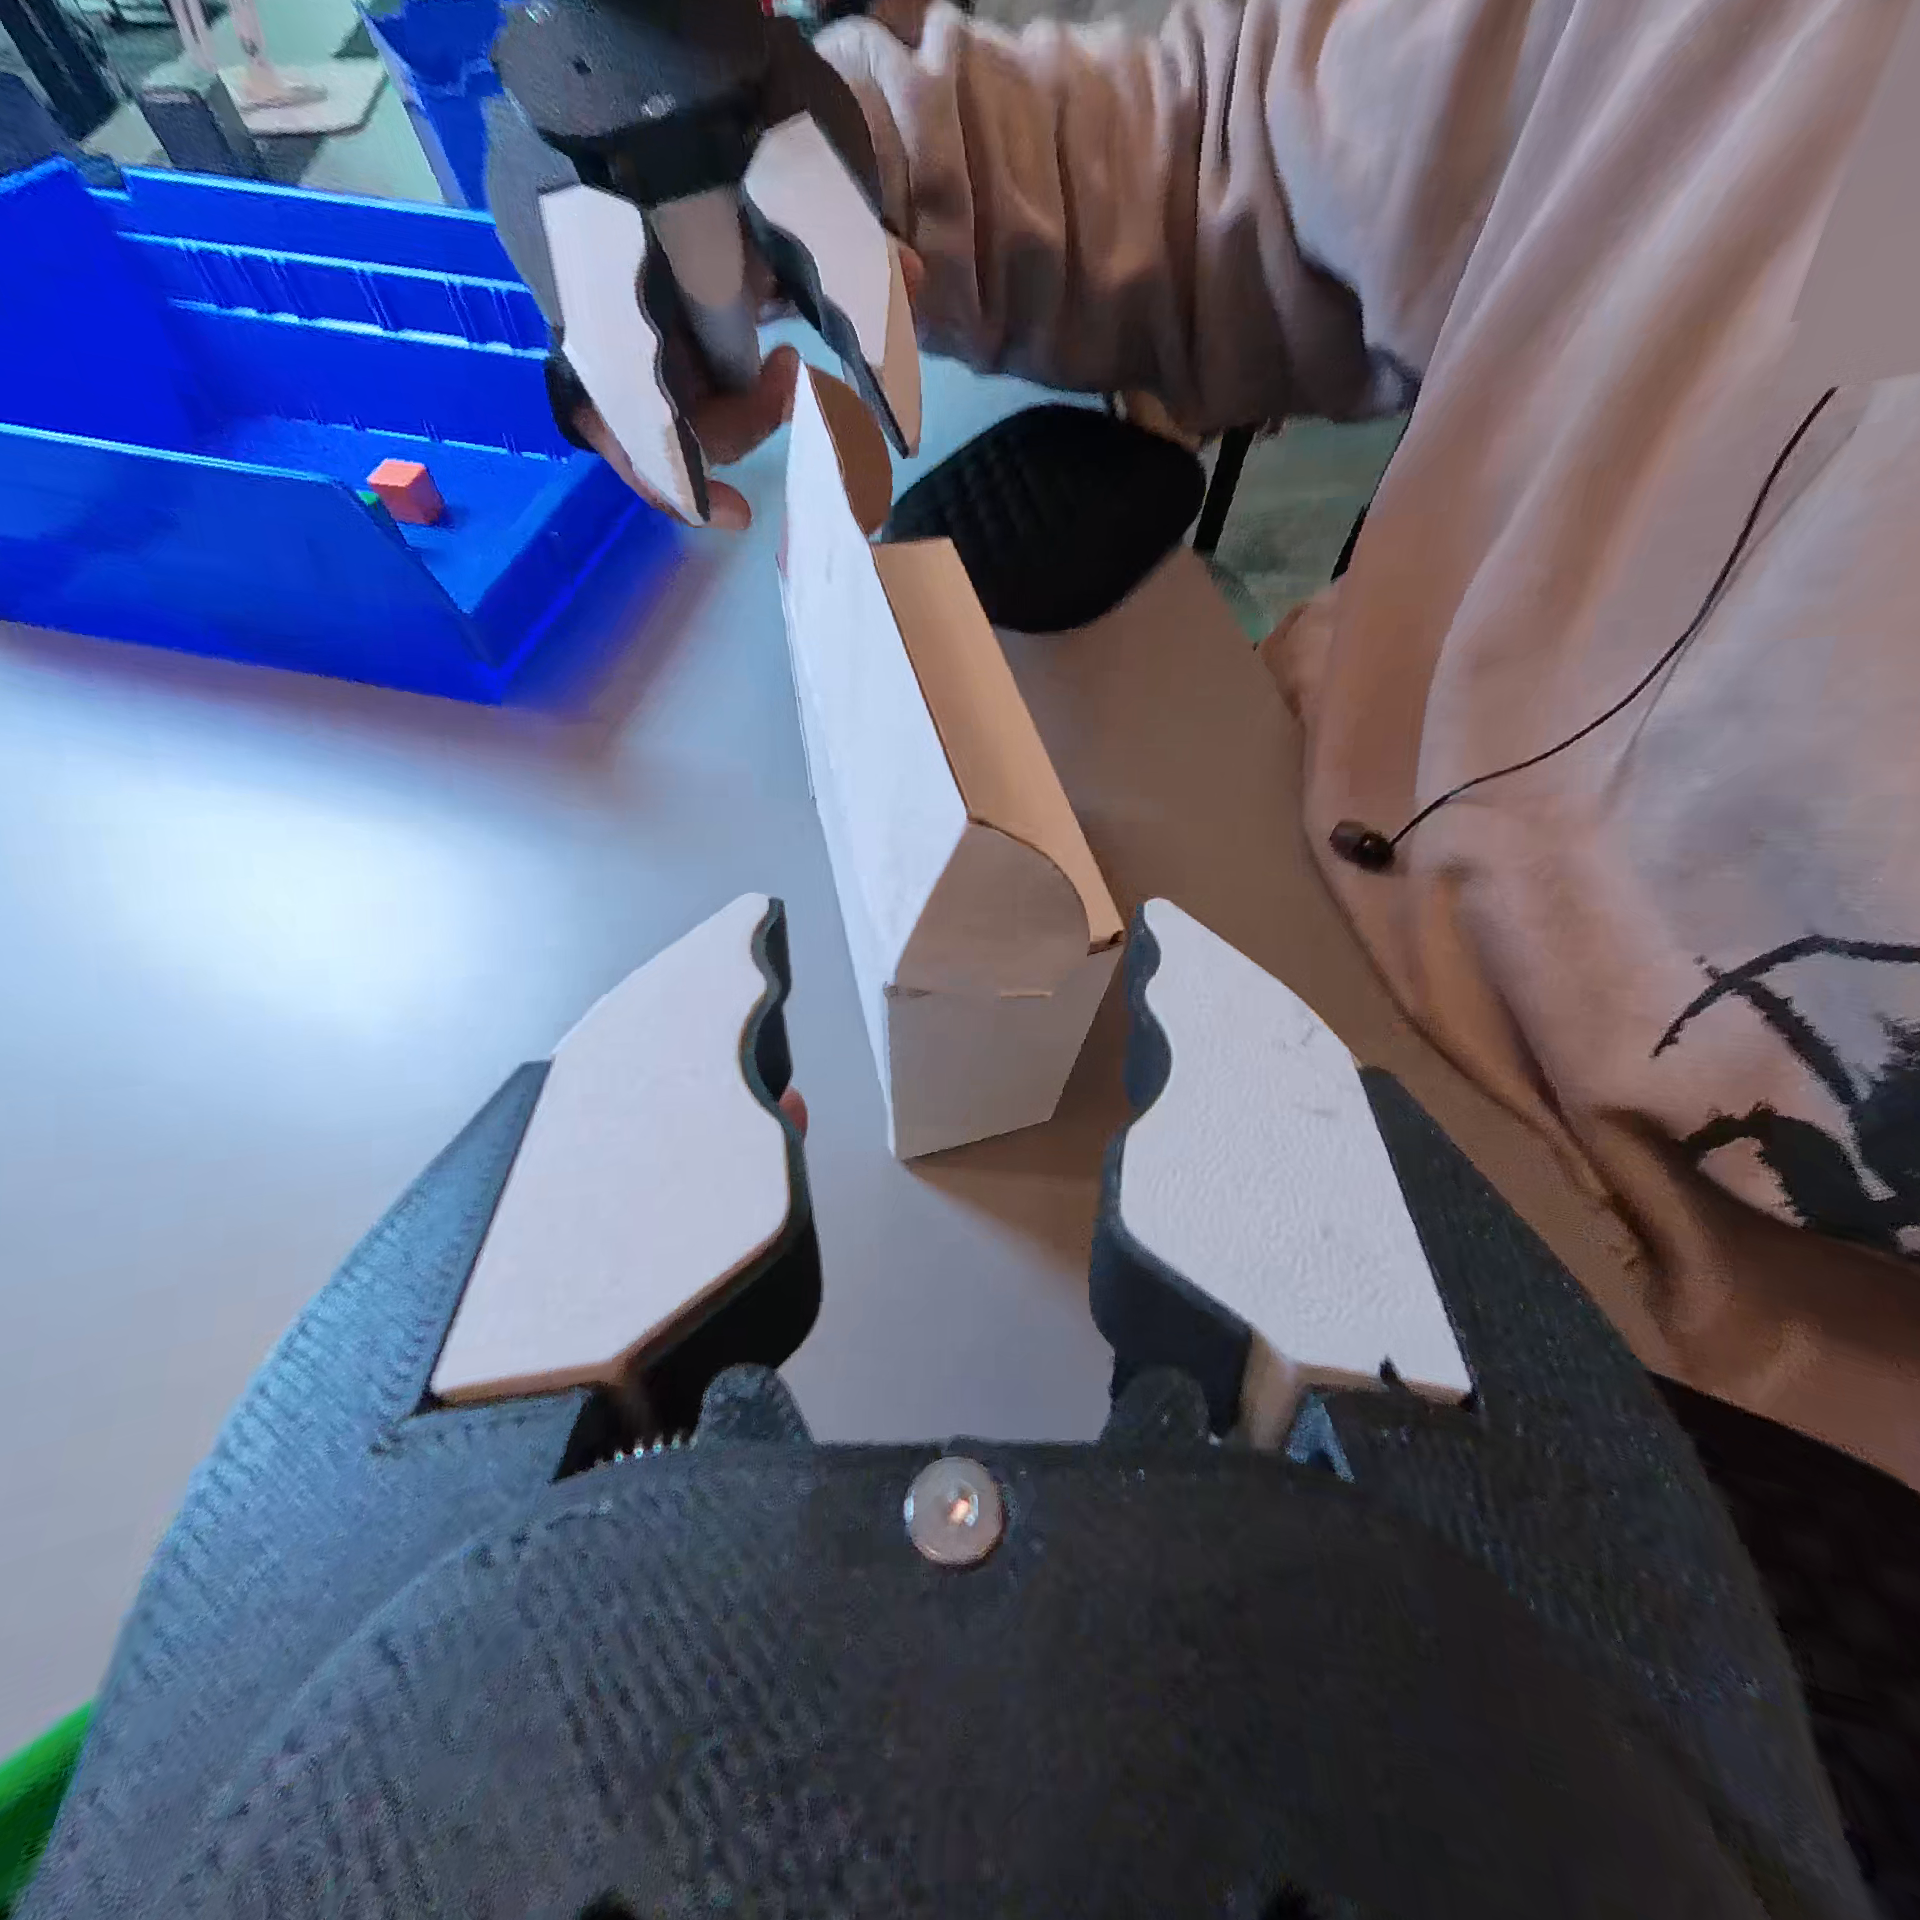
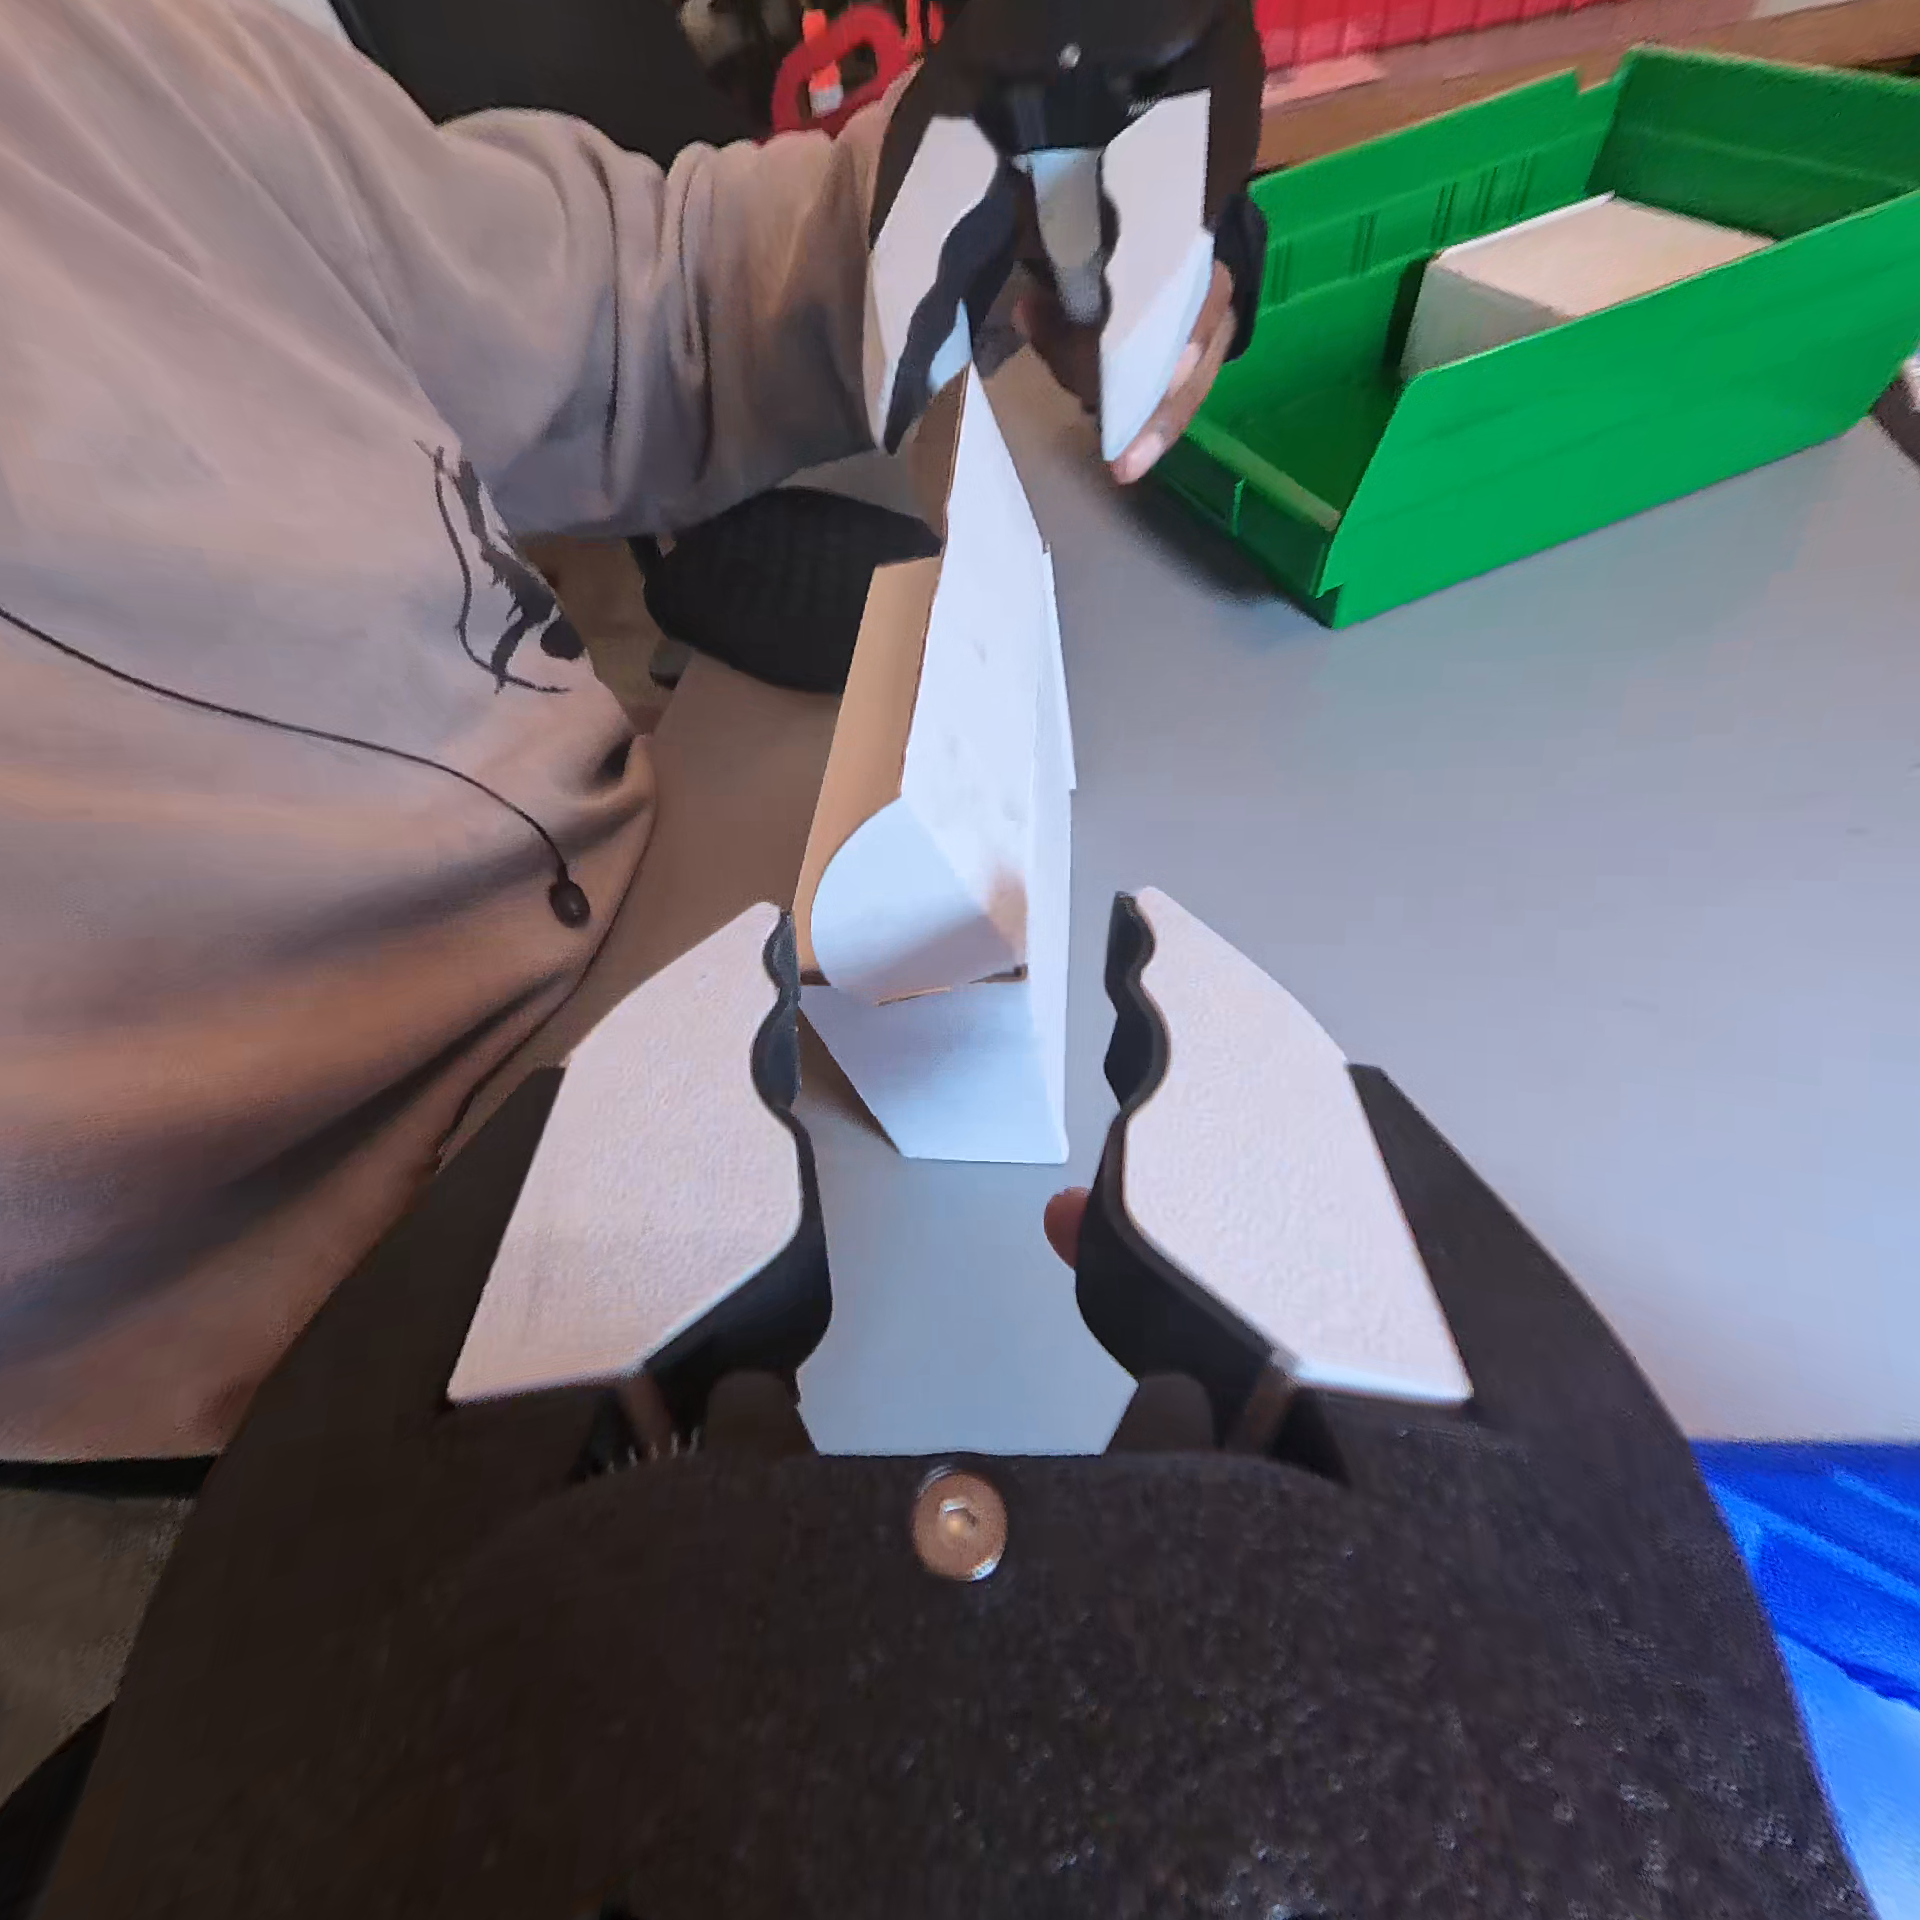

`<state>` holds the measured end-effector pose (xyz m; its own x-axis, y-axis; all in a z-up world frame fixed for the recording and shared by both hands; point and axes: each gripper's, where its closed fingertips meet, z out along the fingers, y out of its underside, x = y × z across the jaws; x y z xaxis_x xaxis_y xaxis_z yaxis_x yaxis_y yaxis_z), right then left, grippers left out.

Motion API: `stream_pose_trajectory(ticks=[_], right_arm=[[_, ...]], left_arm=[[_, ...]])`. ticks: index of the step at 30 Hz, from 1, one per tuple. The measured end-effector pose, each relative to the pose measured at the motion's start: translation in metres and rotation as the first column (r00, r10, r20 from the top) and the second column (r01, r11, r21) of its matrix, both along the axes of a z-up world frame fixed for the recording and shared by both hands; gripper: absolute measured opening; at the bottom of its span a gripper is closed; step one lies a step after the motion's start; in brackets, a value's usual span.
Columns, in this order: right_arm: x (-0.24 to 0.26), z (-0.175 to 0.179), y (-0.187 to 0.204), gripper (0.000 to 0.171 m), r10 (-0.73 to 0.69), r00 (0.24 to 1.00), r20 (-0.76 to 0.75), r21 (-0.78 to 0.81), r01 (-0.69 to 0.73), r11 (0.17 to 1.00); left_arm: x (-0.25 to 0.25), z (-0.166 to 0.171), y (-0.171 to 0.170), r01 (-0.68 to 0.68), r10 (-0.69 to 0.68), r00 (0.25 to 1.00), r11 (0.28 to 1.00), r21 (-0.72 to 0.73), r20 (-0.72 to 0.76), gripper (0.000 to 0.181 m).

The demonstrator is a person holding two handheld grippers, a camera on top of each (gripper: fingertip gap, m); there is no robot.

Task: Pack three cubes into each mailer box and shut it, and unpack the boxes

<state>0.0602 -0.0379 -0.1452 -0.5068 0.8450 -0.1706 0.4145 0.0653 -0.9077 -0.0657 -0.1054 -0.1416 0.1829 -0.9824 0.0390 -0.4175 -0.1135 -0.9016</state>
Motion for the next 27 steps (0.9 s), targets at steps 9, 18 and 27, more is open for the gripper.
stream_pose_trajectory(ticks=[9,18,27], right_arm=[[-0.013,-0.005,-0.015,0.039,0.045,0.994,0.1,-0.073,-0.038,0.997],[-0.013,-0.003,-0.026,0.039,-0.036,0.99,0.137,-0.199,0.063,0.978],[-0.012,-0.009,-0.033,0.038,-0.1,0.995,0.027,0.148,0.095,0.984]], left_arm=[[0.021,0.001,0.011,-0.011,0.013,0.998,1.0,0.021,-0.067,0.031],[0.022,0.002,0.008,-0.063,0.063,0.998,0.998,-0.002,-0.015,0.027],[0.014,0.002,-0.004,-0.08,0.086,0.995,0.991,0.11,-0.052,0.046]])
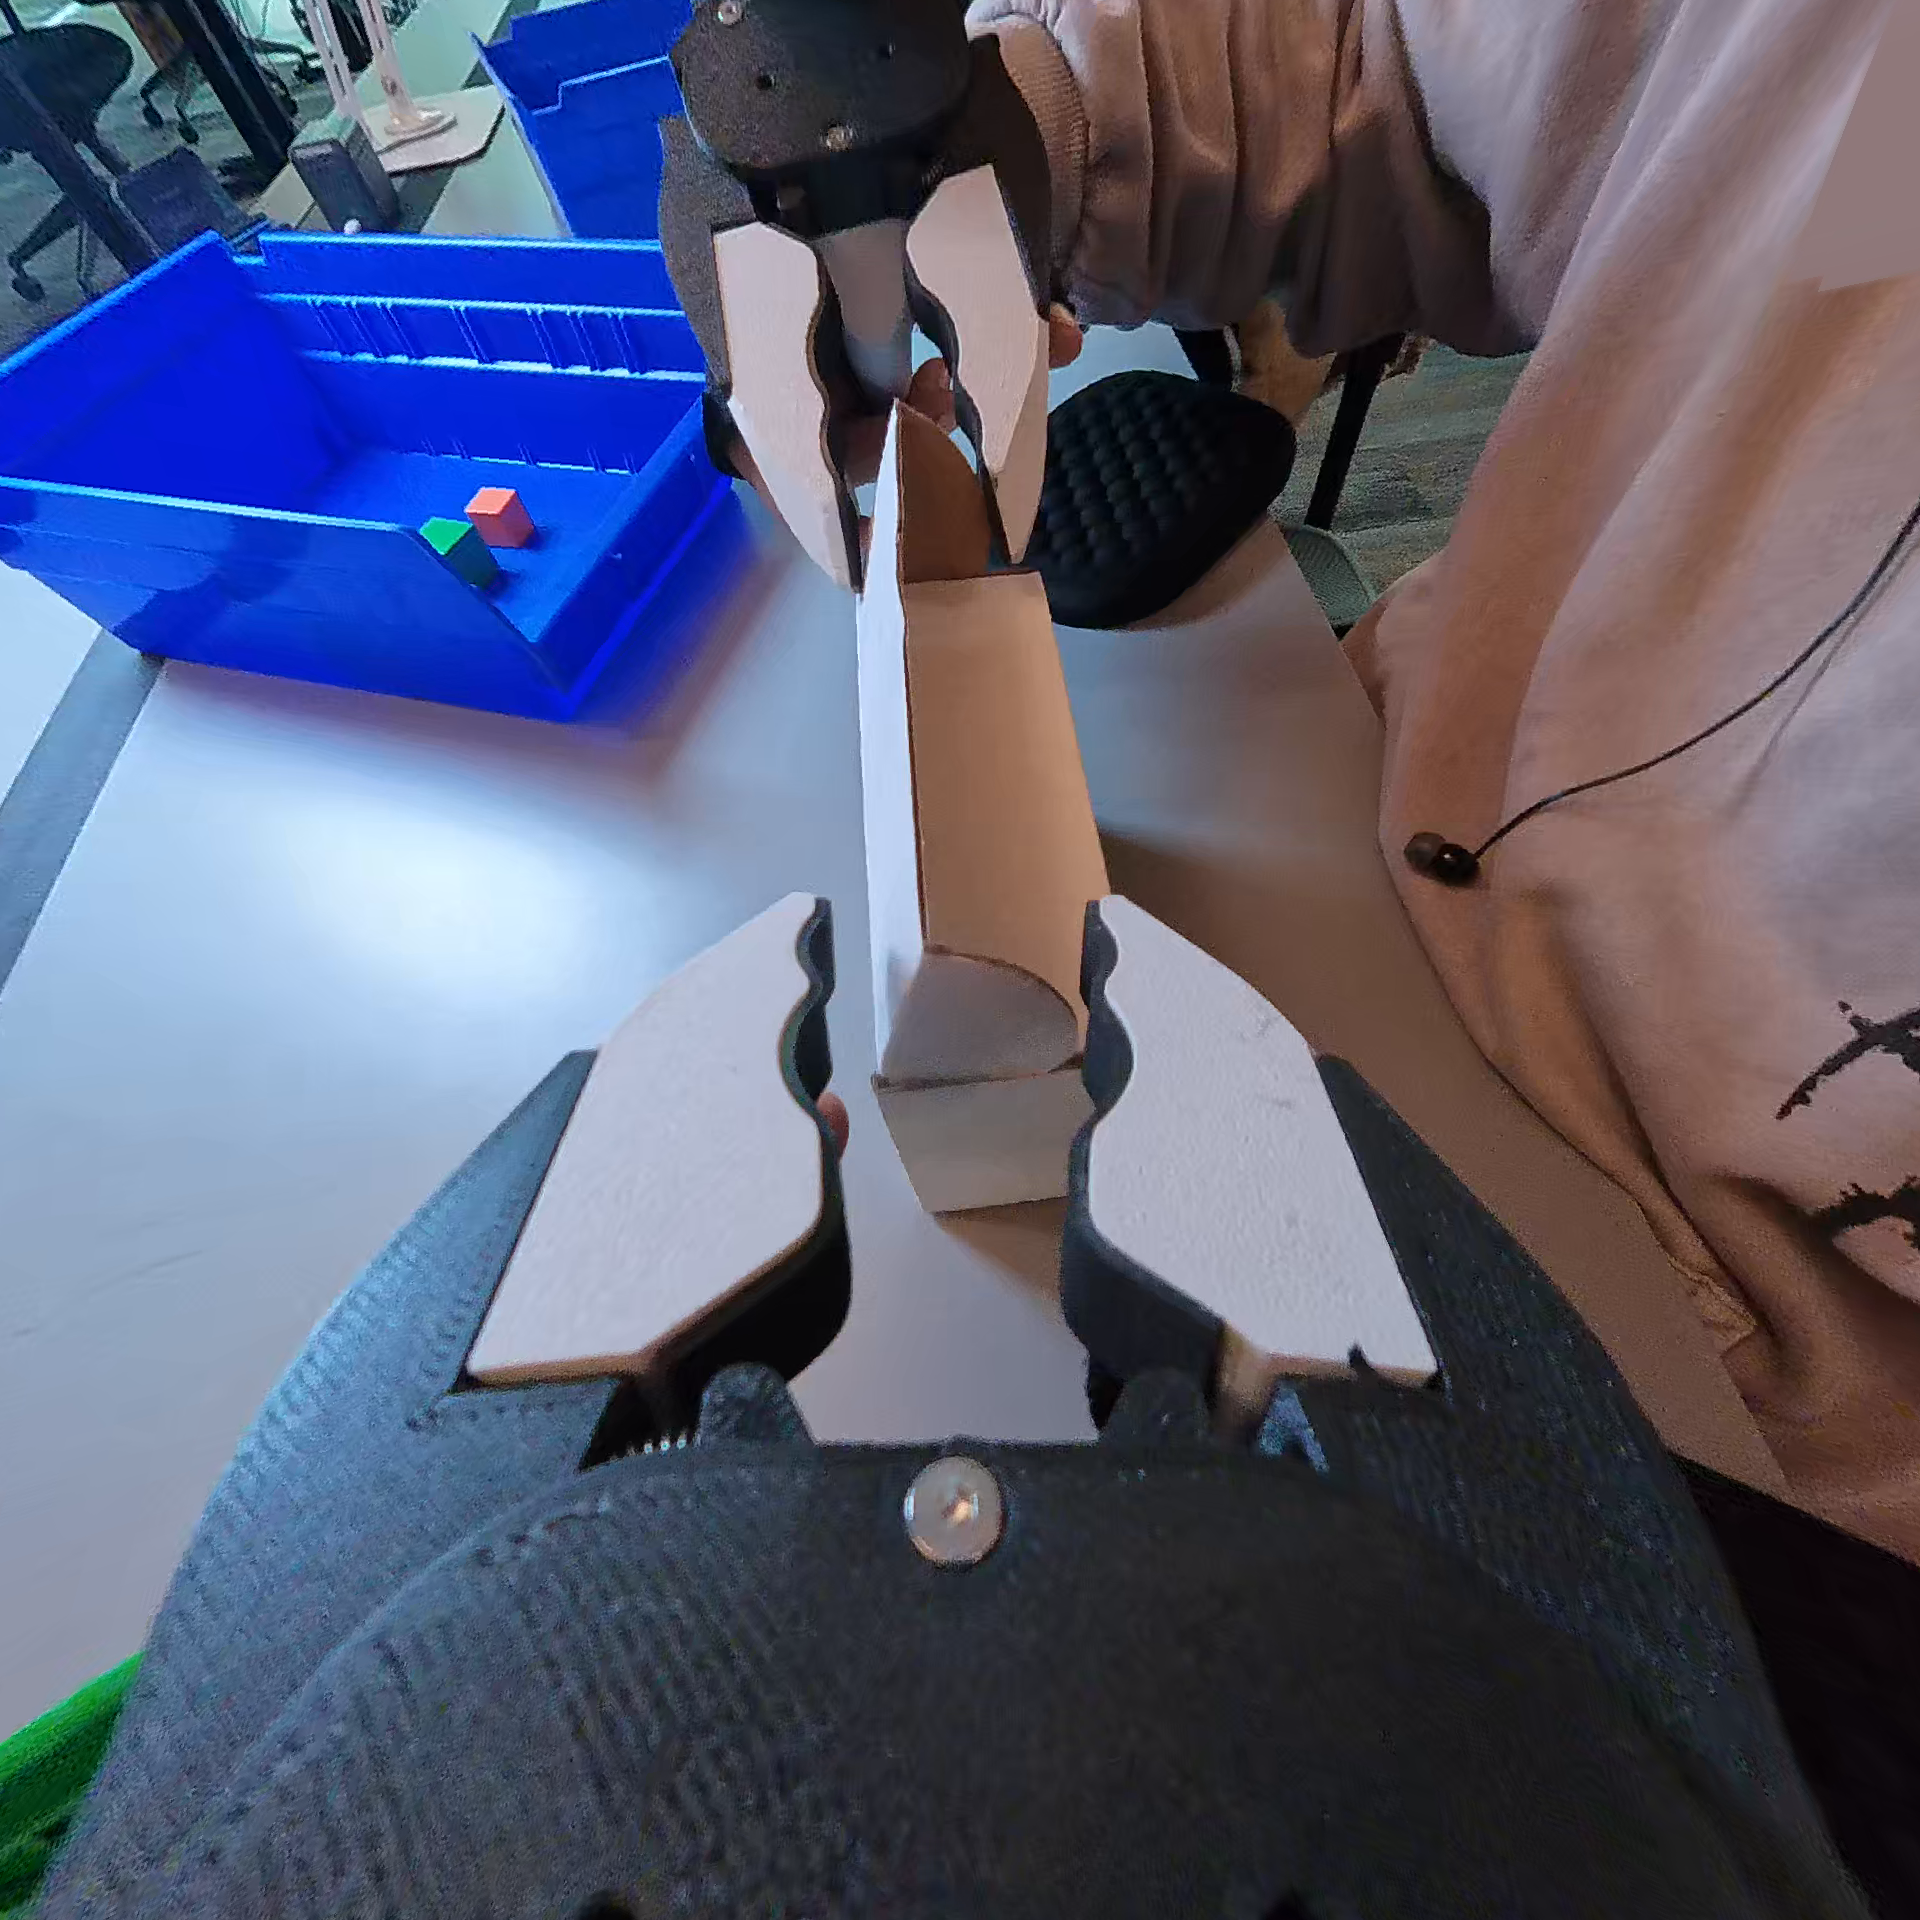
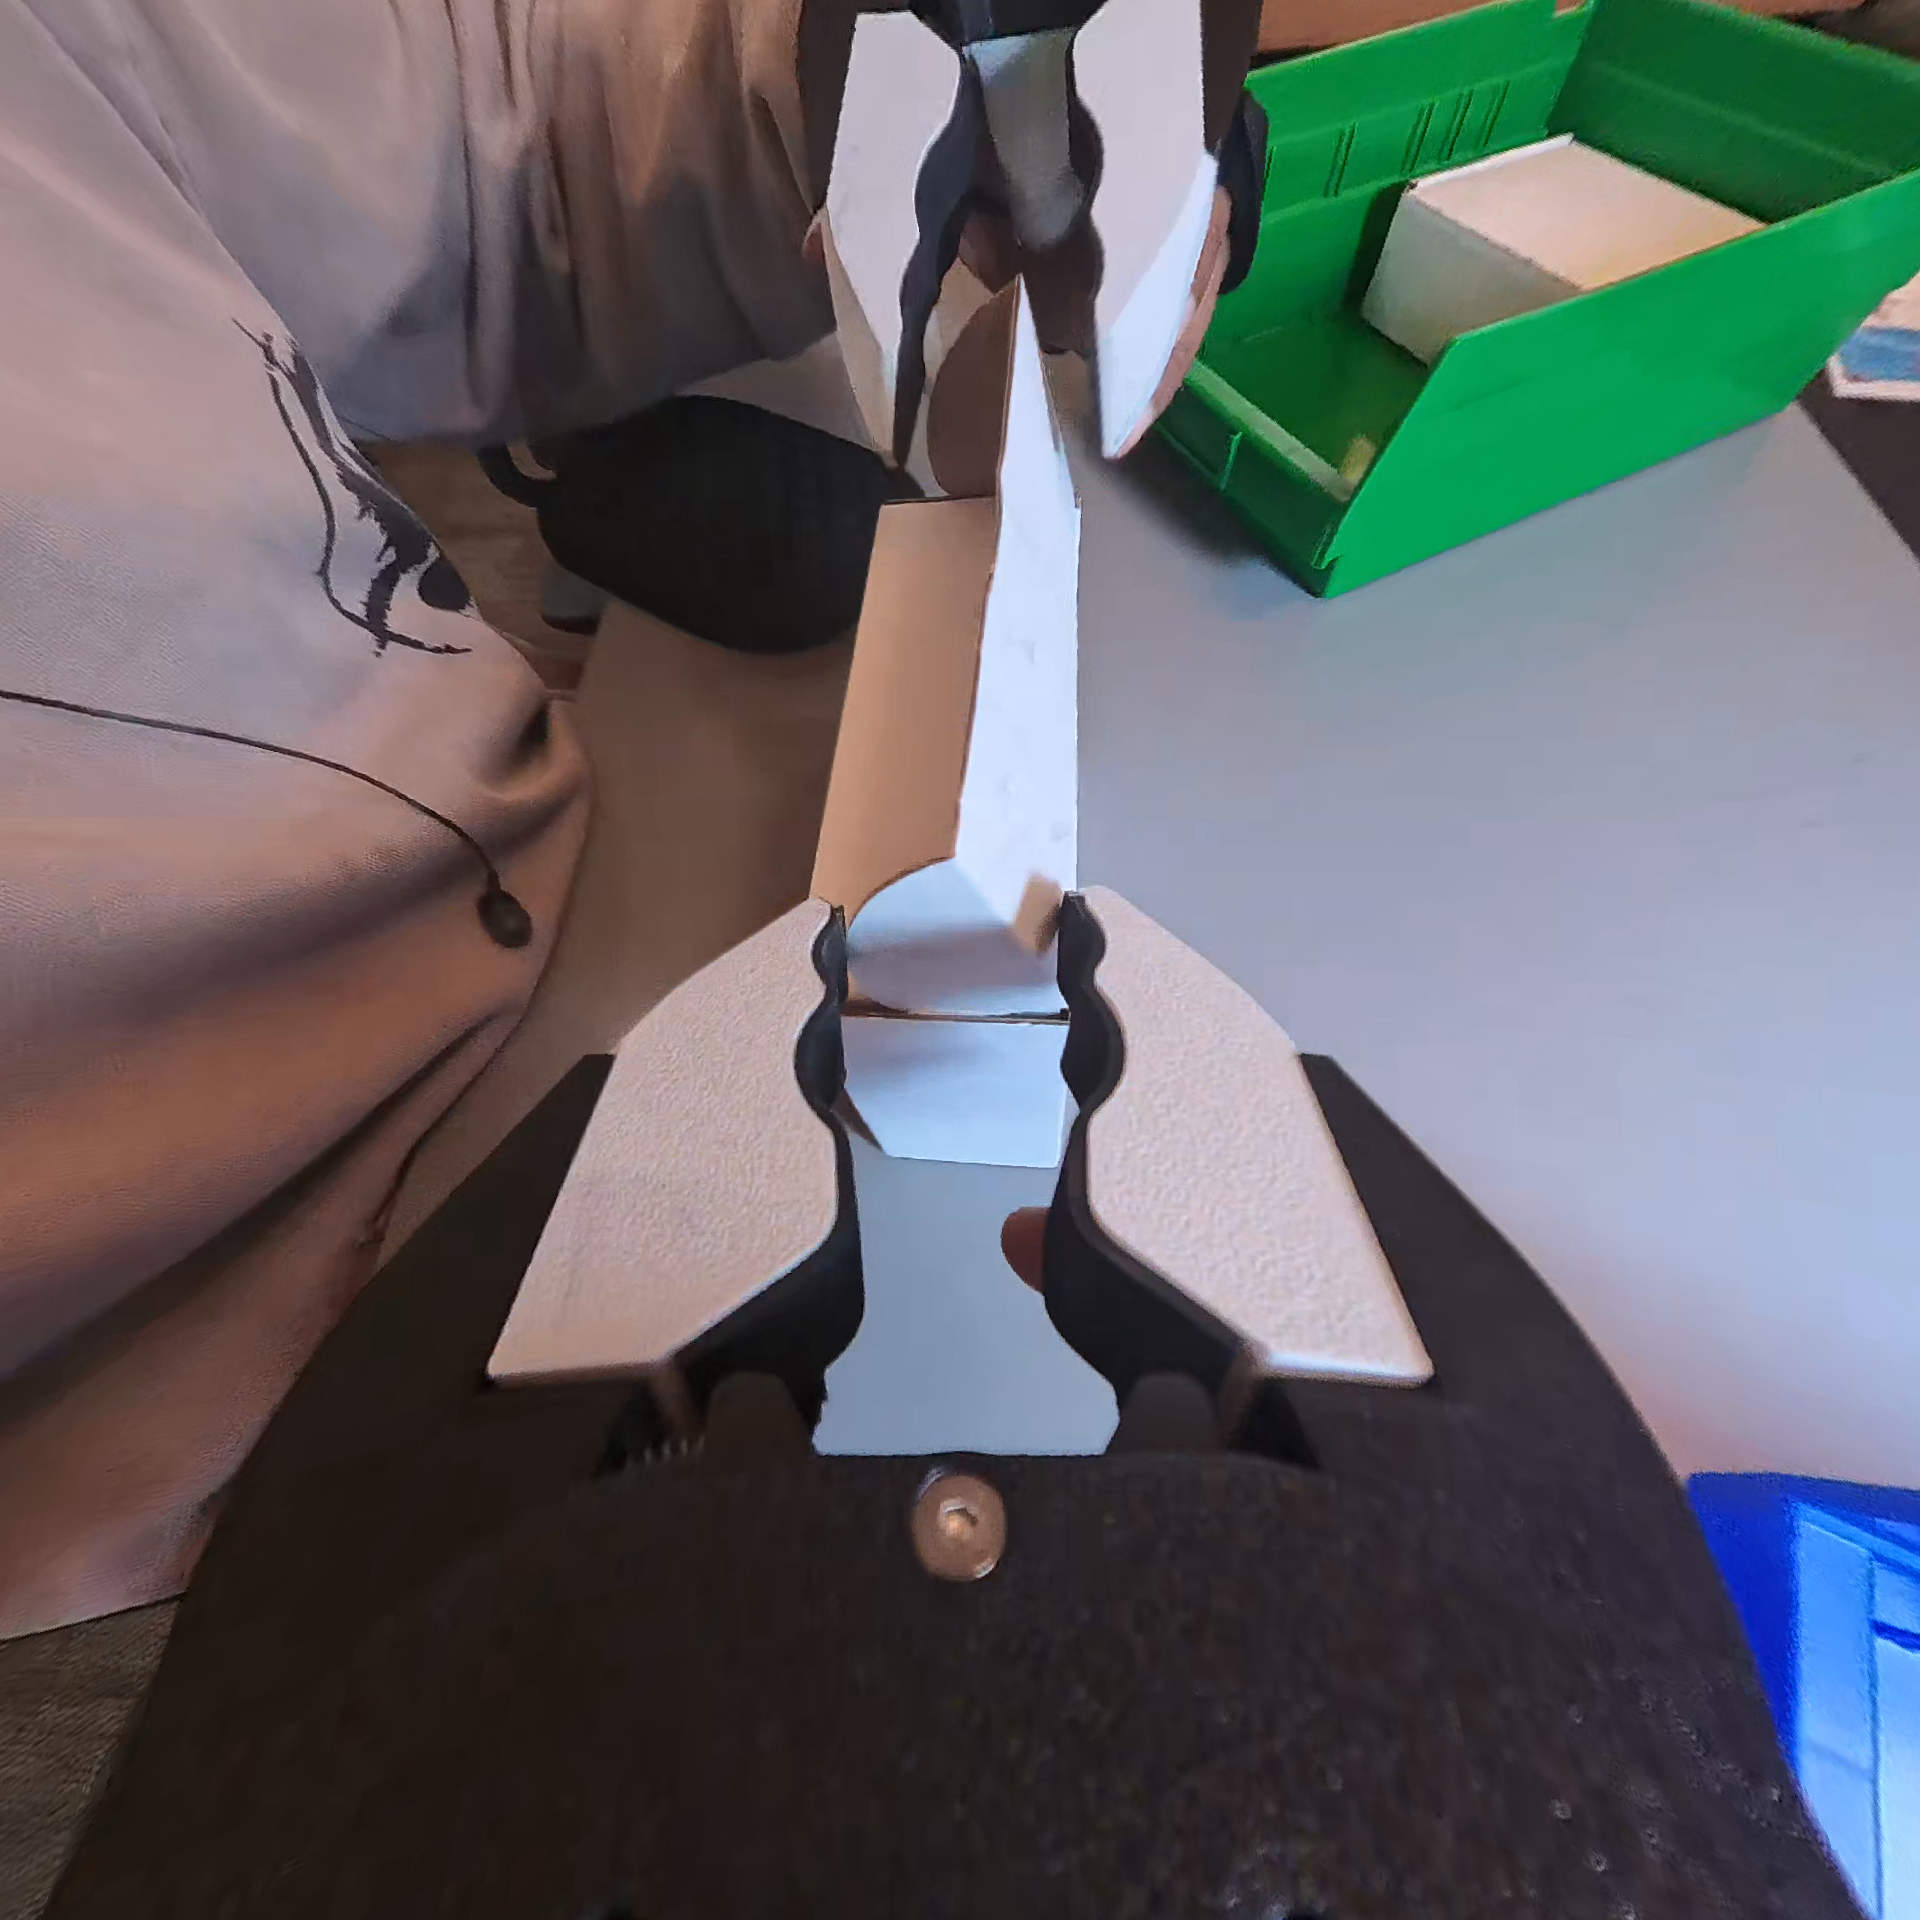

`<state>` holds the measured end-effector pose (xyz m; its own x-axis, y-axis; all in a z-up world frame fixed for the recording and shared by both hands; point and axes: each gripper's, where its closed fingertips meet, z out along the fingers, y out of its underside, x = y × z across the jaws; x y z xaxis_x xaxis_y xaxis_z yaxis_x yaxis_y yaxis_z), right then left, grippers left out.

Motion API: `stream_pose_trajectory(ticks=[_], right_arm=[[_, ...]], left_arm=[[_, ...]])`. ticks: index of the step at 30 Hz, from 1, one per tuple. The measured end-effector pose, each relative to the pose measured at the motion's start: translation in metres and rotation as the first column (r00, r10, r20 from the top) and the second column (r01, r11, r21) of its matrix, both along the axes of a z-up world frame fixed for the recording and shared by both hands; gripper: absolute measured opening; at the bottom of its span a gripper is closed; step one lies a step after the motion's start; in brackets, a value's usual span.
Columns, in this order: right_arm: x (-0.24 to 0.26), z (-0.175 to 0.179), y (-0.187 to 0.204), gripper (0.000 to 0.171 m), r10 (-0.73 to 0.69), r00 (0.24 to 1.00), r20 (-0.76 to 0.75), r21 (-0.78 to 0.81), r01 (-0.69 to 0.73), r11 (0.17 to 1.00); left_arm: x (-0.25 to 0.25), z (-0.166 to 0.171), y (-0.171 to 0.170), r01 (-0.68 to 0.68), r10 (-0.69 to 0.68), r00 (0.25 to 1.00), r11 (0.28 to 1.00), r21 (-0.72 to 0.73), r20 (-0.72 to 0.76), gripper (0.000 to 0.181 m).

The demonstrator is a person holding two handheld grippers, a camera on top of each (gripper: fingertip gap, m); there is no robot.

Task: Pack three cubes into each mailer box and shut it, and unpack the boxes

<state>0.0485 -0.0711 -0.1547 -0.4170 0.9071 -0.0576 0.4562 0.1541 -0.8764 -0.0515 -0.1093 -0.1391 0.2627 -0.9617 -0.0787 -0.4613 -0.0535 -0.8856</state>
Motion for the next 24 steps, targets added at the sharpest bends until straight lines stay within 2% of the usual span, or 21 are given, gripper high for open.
stream_pose_trajectory(ticks=[4,8,10,16,19,24], right_arm=[[0.002,0.0,-0.002,0.041,0.017,1.0,-0.013,0.011,-0.017,1.0],[0.001,0.006,-0.003,0.044,0.05,0.999,-0.014,0.008,-0.05,0.999],[-0.001,0.006,-0.003,0.037,0.064,0.998,-0.003,0.027,-0.064,0.998],[-0.002,0.006,-0.003,0.035,0.035,0.999,0.001,-0.002,-0.035,0.999],[0.0,0.004,-0.004,0.035,0.027,0.999,-0.038,0.08,-0.024,0.997],[0.001,-0.002,-0.007,0.036,0.044,0.995,-0.084,0.305,-0.017,0.952]], left_arm=[[-0.011,0.008,-0.008,0.036,-0.037,0.999,0.999,0.009,0.006,0.049],[-0.014,0.0,-0.003,0.037,-0.038,0.999,0.999,-0.016,-0.02,0.043],[-0.009,-0.003,-0.003,0.055,-0.055,0.998,0.998,-0.023,-0.025,0.033],[-0.002,-0.004,-0.002,0.04,-0.04,0.999,0.999,-0.025,-0.004,0.032],[-0.001,-0.006,-0.004,0.02,-0.02,1.0,1.0,0.014,-0.018,0.032],[-0.001,-0.013,-0.006,-0.009,0.022,0.993,0.994,0.109,-0.119,0.033]])
